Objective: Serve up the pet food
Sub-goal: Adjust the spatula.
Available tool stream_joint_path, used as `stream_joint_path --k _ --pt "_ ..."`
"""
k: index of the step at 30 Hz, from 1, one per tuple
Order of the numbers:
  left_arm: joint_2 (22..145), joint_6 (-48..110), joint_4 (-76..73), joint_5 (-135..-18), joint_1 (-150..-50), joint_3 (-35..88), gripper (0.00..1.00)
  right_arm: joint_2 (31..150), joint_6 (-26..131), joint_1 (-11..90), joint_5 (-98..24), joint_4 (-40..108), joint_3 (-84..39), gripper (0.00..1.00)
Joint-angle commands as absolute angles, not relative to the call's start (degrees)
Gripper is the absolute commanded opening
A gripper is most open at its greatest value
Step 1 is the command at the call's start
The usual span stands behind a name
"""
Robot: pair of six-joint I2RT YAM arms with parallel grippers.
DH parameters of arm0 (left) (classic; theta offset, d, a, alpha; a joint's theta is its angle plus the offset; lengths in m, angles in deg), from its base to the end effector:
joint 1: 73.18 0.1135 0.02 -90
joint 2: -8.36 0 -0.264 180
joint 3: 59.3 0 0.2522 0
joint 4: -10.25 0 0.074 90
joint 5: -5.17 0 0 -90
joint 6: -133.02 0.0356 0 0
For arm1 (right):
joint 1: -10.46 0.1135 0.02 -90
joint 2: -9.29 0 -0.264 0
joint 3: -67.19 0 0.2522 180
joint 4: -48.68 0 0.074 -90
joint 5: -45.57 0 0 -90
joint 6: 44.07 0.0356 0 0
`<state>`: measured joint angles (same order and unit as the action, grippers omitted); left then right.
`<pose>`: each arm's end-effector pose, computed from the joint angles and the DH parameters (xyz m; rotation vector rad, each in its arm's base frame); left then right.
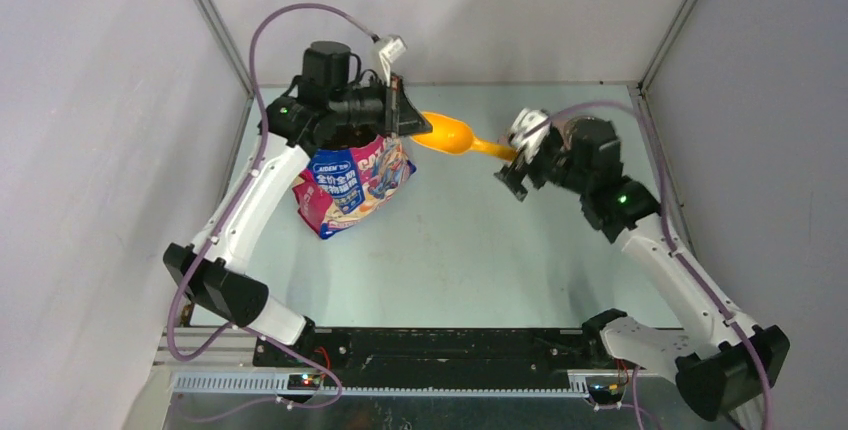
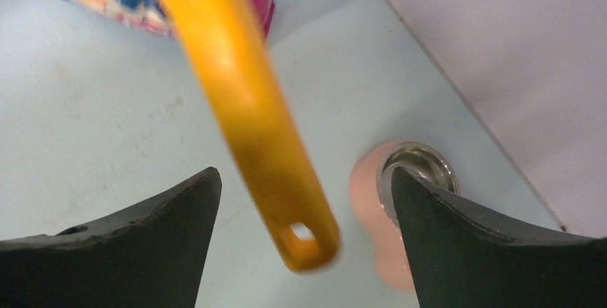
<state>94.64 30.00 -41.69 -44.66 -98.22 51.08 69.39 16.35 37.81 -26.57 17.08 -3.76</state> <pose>0.2825 -0.1573 0.4327 0.6708 2.0120 -1.1230 0.2055 0.1186 0.3516 -1.0943 1.5829 0.2749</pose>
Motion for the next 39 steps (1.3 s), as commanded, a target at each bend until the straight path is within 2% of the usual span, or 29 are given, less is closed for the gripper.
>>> stream_joint_path --k 1,3,4,5,6,9,11,14,21,39 --pt "92.7 29.4 -40.3 -40.1 -95.8 57.0 0.0 71.8 35.8 26.2 -0.5 19.4 -14.5 0.92" --pt "92.3 28.4 -38.6 -39.0 -95.5 57.5 0.0 73.6 50.3 18.2 12.4 29.6 -15.0 0.95" --pt "92.1 28.2 -37.3 -38.8 -95.4 57.4 0.0 75.6 63.2 13.4 16.1 34.6 -14.9 0.96" --pt "91.7 27.3 -36.5 -38.6 -95.4 56.9 0.0 76.9 70.4 11.2 21.1 45.3 -14.9 0.96" --pt "91.4 26.9 -34.5 -38.5 -95.4 56.4 0.0 79.5 83.3 8.1 22.8 50.5 -14.9 0.95" --pt "89.4 24.9 -28.8 -38.7 -95.4 52.0 0.0 84.9 109.1 4.8 24.3 72.7 -13.4 0.92" --pt "88.8 23.7 -25.3 -39.8 -95.4 50.3 0.0 87.8 117.6 4.6 23.1 81.4 -11.3 0.91" --pt "89.5 22.8 -24.7 -41.0 -95.4 50.2 0.0 90.0 120.6 5.6 21.7 85.7 -9.0 0.91" --pt "89.5 20.6 -21.3 -45.0 -95.4 45.2 0.0 87.8 116.2 12.3 20.9 82.9 -6.3 0.93" --pt "87.8 18.8 -17.6 -46.0 -95.7 39.7 0.0 86.3 111.0 16.8 18.1 76.8 -3.7 0.94"
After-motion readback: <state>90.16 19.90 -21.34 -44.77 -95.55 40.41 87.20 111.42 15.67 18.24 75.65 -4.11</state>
